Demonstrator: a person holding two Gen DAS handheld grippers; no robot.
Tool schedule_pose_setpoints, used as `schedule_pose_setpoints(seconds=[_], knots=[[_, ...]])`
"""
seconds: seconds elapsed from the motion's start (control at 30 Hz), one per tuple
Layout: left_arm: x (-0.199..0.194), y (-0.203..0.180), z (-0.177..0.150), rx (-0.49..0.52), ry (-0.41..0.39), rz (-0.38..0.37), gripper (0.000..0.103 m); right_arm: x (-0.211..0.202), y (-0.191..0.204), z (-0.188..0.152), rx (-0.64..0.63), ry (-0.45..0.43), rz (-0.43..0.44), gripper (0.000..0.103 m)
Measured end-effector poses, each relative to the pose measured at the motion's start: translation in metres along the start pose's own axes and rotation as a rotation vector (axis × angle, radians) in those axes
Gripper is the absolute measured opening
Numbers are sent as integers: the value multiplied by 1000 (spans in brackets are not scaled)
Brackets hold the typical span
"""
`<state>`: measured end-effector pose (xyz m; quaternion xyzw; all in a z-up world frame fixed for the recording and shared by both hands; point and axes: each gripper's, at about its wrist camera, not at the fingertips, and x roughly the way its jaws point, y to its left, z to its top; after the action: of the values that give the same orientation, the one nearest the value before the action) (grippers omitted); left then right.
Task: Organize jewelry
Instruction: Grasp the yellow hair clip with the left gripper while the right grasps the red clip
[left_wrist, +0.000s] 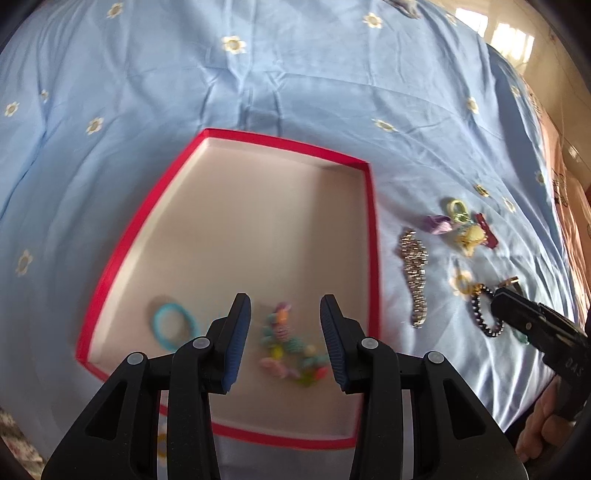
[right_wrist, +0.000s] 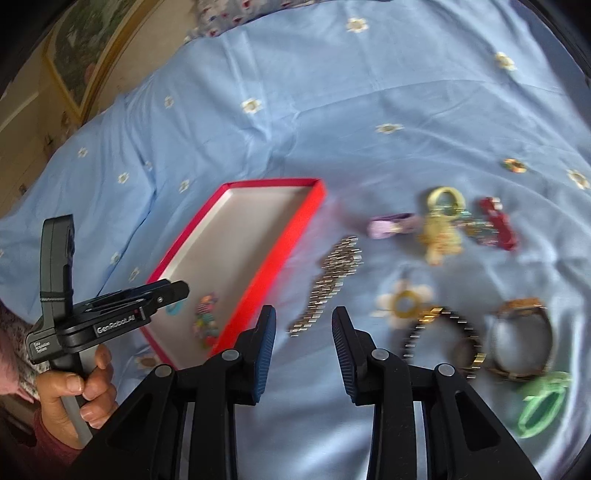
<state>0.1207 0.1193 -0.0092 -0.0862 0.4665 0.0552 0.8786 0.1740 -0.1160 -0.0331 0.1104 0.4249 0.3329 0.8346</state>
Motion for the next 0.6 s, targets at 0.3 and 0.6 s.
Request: schedule_pose_setpoints(seconds=[0.3,0.6], knots=[[7,-42,11,69,12,-59,37,-24,-50,7,74,-47,-83,34],[21,-81,27,135,12,-109,37,-38,-88,25,112,-94,-146,34]])
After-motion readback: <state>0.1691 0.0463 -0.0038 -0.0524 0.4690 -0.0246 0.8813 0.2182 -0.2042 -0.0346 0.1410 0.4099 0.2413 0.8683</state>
